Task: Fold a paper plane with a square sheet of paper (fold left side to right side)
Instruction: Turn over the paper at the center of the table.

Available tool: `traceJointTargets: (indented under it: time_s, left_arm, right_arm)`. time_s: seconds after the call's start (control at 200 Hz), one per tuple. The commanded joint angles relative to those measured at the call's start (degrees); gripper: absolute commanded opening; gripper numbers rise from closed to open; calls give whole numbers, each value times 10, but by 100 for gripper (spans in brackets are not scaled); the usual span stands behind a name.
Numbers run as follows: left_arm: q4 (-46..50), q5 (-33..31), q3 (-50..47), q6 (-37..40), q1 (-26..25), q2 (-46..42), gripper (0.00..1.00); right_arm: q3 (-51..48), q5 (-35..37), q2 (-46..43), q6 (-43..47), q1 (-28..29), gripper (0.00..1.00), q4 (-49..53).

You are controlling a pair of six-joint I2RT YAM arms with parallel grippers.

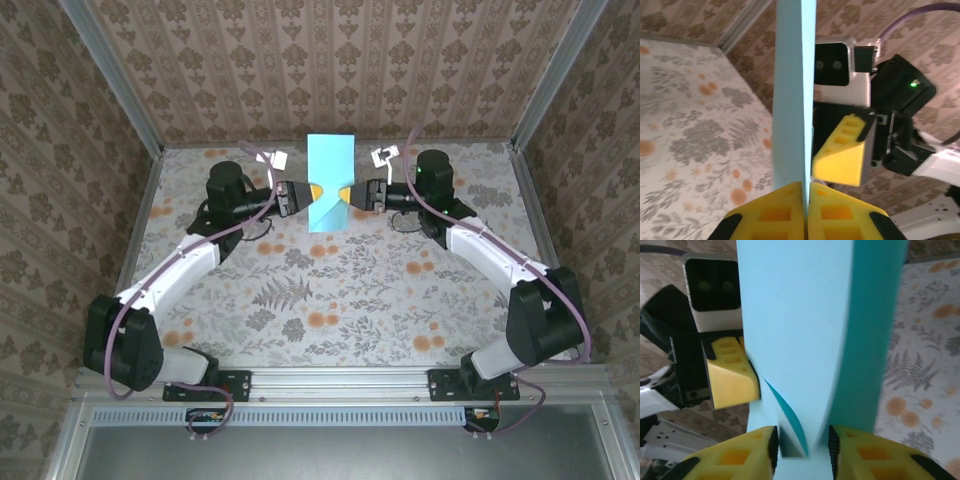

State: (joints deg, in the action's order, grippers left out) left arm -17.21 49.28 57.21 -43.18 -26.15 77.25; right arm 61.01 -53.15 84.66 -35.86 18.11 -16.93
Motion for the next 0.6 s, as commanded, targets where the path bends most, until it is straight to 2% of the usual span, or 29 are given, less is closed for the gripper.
traceJointTargets:
  time_s: [0.0, 0.11, 0.205, 0.35, 0.445, 0.515, 0.595]
  left_arm:
    - [172, -74, 42, 122, -23, -26, 4]
    - [357, -220, 91, 228, -63, -26, 0]
    - [460, -349, 119, 260, -104, -16, 0]
    - [558, -527, 143, 247, -174, 12, 0]
    - [628, -634, 169, 214, -223, 45, 0]
    - [686, -710, 199, 184, -256, 83, 0]
    - [752, -772, 238, 139, -282, 134, 0]
  right_arm:
    - [-15, 74, -55, 61, -15, 44, 96]
    - [-24, 175, -100, 112, -27, 54, 207]
    - [-29, 265, -130, 141, -36, 59, 283]
    - [-21, 429, -158, 166, -42, 68, 402]
    - [-27, 529, -173, 158, -46, 84, 451]
    - [-39, 580, -184, 148, -50, 99, 472]
    - [-55, 610, -198, 139, -57, 100, 474]
